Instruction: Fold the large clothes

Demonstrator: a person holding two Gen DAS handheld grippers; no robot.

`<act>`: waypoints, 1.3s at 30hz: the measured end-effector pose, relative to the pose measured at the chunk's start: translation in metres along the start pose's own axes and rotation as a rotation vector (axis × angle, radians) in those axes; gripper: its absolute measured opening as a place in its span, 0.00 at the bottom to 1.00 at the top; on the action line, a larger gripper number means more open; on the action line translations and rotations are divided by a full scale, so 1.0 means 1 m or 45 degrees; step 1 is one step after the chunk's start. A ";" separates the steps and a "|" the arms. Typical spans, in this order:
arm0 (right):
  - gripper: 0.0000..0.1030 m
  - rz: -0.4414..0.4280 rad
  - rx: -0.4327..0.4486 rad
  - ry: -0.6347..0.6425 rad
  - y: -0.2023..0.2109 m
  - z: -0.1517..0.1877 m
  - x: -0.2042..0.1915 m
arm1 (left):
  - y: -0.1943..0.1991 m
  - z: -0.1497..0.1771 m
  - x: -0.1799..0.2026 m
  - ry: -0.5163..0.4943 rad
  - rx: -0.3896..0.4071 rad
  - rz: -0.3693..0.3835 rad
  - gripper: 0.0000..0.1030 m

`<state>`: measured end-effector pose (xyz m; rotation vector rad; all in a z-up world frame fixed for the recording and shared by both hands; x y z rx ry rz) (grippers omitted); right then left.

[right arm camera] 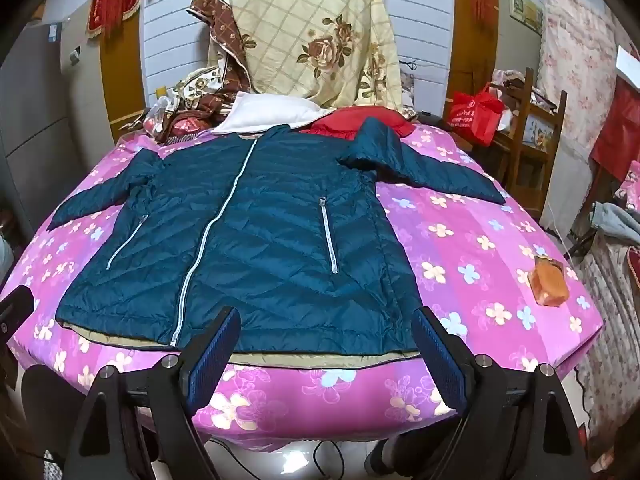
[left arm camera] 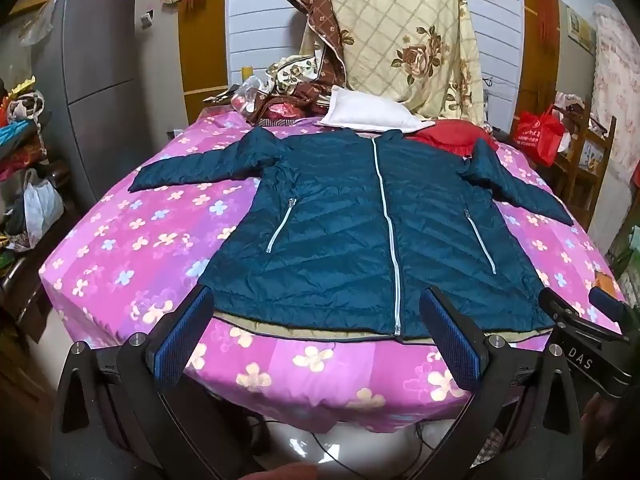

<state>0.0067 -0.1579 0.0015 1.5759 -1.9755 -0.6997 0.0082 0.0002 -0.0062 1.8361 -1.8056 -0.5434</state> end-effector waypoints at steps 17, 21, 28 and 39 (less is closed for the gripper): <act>0.83 0.054 0.002 -0.065 -0.005 0.002 0.011 | -0.006 0.025 0.021 -0.096 -0.064 -0.003 1.00; 0.83 0.073 0.021 -0.126 -0.001 0.001 0.021 | 0.002 0.029 0.025 -0.111 -0.032 0.005 1.00; 0.83 0.081 0.054 -0.139 0.005 0.000 0.026 | 0.006 0.032 0.020 -0.076 -0.033 0.048 1.00; 0.83 0.083 0.030 -0.107 0.002 0.001 0.022 | 0.011 0.034 0.023 -0.087 -0.020 0.109 1.00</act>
Point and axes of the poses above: each gripper's, at about its wrist camera, not at the fingertips, and y roughly against the way its jaws point, x to its right, z to its underside, the point moved 1 cm from there along -y, roughly the way its jaws point, and after that the axes turned 3 degrees about y, right-handed, at the moved point
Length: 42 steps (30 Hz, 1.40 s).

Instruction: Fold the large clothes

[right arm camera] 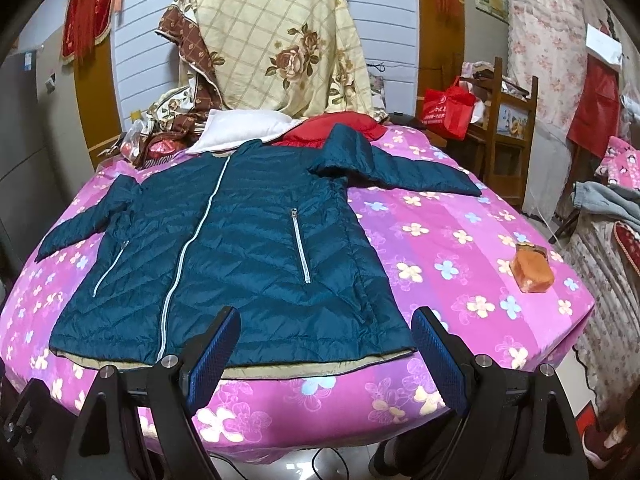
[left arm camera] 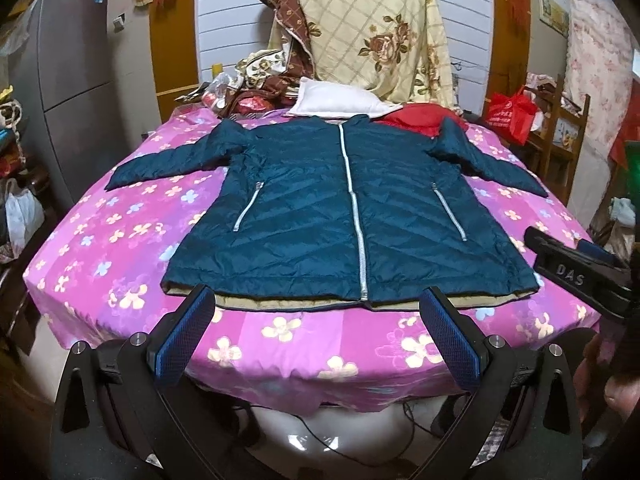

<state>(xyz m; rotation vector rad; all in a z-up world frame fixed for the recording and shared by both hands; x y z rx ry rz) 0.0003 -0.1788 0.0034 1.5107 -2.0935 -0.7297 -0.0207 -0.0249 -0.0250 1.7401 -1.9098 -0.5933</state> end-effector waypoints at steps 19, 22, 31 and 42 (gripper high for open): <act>0.83 0.035 0.005 0.033 -0.005 0.005 -0.003 | 0.006 -0.001 0.008 -0.023 0.021 0.117 1.00; 0.83 0.039 -0.002 0.037 -0.007 0.005 -0.003 | 0.005 0.000 0.009 -0.024 0.018 0.099 1.00; 0.83 0.047 -0.014 0.043 -0.009 0.008 -0.003 | 0.004 -0.001 0.006 -0.020 0.017 0.088 1.00; 0.83 0.048 -0.030 0.043 -0.012 0.009 -0.001 | -0.008 -0.013 -0.030 0.073 0.005 -0.002 1.00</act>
Point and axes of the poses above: each gripper's, at about its wrist camera, not at the fingertips, and y roughly against the way its jaws point, x to its right, z to its underside, the point moved 1 cm from there along -y, roughly the way its jaws point, and after that the axes turned 3 degrees about y, right-handed, at the moved point
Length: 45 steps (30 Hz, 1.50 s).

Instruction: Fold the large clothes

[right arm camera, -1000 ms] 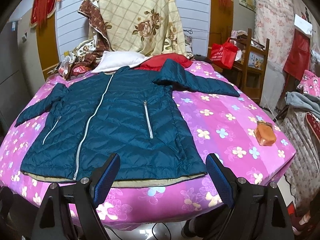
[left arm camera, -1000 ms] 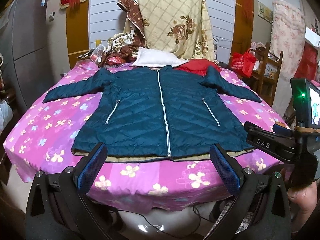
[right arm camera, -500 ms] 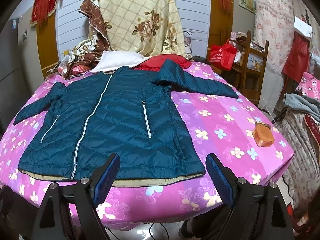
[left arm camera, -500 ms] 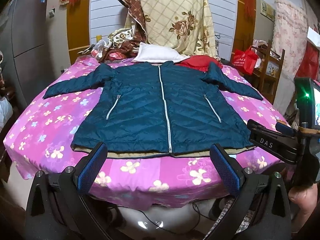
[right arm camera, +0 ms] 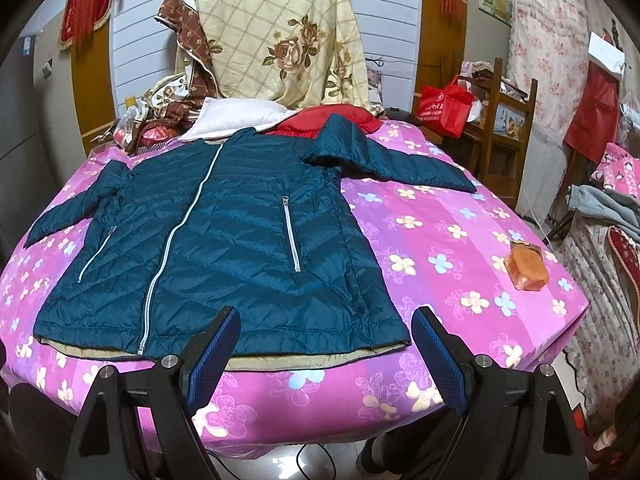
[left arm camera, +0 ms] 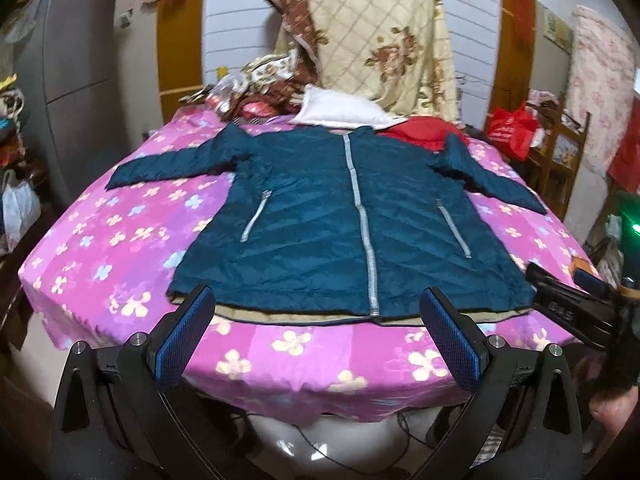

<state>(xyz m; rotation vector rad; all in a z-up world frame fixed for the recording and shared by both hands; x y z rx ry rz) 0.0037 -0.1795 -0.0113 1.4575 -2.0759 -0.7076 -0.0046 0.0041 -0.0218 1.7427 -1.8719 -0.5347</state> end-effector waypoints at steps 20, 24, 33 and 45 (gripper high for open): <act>0.83 -0.001 -0.139 -0.052 -0.057 0.002 0.035 | -0.081 -0.007 -0.132 0.245 -0.169 -0.353 1.00; 0.83 0.008 -0.207 -0.057 -0.086 0.005 0.050 | -0.103 -0.009 -0.161 0.311 -0.218 -0.381 0.99; 0.83 -0.012 -0.267 -0.148 -0.126 0.000 0.084 | -0.145 -0.016 -0.169 0.277 -0.284 -0.402 1.00; 0.83 -0.213 -0.356 -0.181 -0.178 -0.005 0.082 | -0.204 -0.030 -0.152 0.220 -0.332 -0.265 1.00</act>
Point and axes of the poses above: each gripper's, at about its wrist camera, not at the fingertips, and y roughly against the way its jaws point, x to its right, z to its underside, the point moved 1 cm from there along -y, roughly the way its jaws point, and after that the axes turned 3 degrees about y, right-handed, at the moved point
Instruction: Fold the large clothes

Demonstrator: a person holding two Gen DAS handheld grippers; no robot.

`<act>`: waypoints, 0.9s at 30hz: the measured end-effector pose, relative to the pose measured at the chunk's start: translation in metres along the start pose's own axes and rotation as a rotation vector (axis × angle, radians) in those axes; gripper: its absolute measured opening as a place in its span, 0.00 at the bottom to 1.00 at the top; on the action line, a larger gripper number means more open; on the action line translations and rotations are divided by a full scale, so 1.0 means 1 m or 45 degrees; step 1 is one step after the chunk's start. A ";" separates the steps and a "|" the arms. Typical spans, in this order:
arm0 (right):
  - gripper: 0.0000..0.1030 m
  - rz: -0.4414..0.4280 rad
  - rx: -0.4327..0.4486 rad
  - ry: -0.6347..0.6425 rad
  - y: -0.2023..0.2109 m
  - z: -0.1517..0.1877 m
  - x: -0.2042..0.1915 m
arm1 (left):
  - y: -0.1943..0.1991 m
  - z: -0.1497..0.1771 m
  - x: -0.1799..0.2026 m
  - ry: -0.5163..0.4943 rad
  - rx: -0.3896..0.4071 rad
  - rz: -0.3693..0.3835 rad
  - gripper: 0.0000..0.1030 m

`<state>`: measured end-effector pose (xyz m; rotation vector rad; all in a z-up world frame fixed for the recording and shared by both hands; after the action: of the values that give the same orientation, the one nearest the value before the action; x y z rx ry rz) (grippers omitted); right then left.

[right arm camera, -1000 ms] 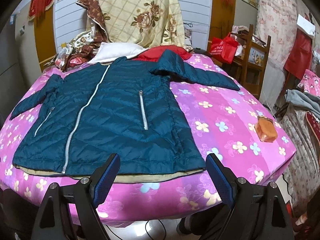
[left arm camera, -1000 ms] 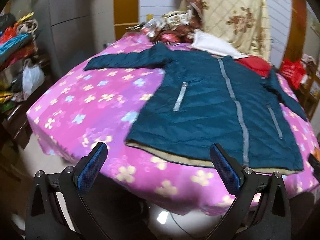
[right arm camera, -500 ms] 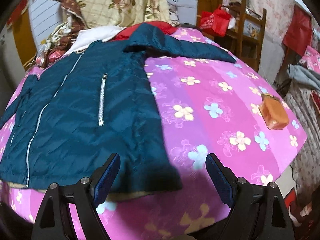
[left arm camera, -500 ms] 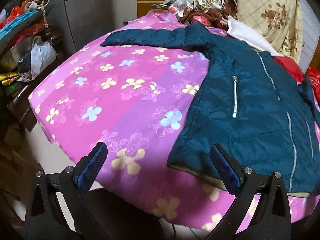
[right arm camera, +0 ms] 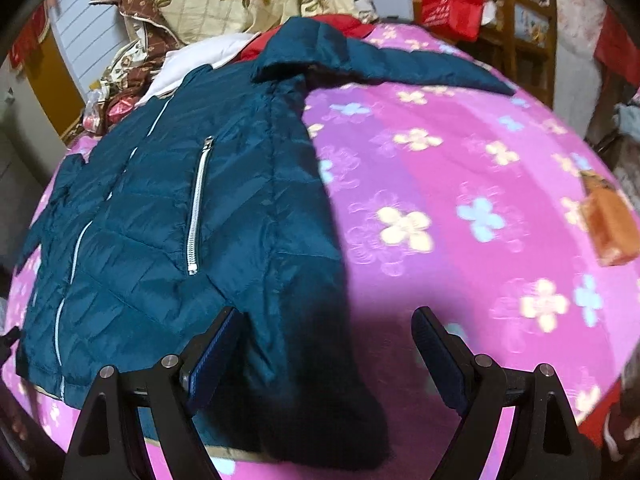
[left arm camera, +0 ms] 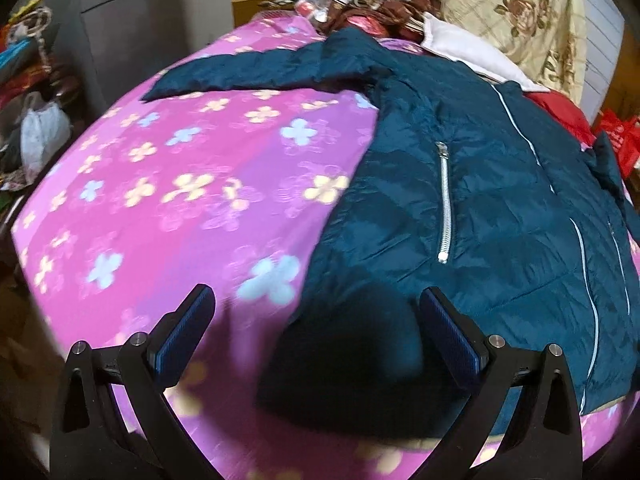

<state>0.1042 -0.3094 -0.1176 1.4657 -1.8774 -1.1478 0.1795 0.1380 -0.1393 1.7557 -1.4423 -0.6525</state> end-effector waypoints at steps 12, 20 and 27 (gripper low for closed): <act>0.14 -0.079 -0.034 0.070 0.005 0.007 -0.019 | -0.008 0.008 0.023 -0.047 -0.108 0.030 0.17; 0.12 -0.089 -0.067 0.121 0.026 0.035 -0.016 | 0.013 0.030 0.020 -0.039 -0.124 0.024 0.16; 0.14 -0.071 -0.055 0.138 0.044 0.050 -0.009 | 0.051 0.044 0.005 -0.025 -0.052 -0.008 0.15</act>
<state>0.0441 -0.2826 -0.1056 1.5338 -1.7386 -1.1043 0.1163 0.1193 -0.1231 1.7273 -1.4272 -0.7001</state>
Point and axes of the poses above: each gripper's, at about its wrist camera, not at the fingertips, and y roughly against the way its jaws point, x to its right, z to its underside, the point moved 1 cm from there along -y, roughly the way its jaws point, and after that the axes turned 3 degrees about y, right-handed, at the moved point
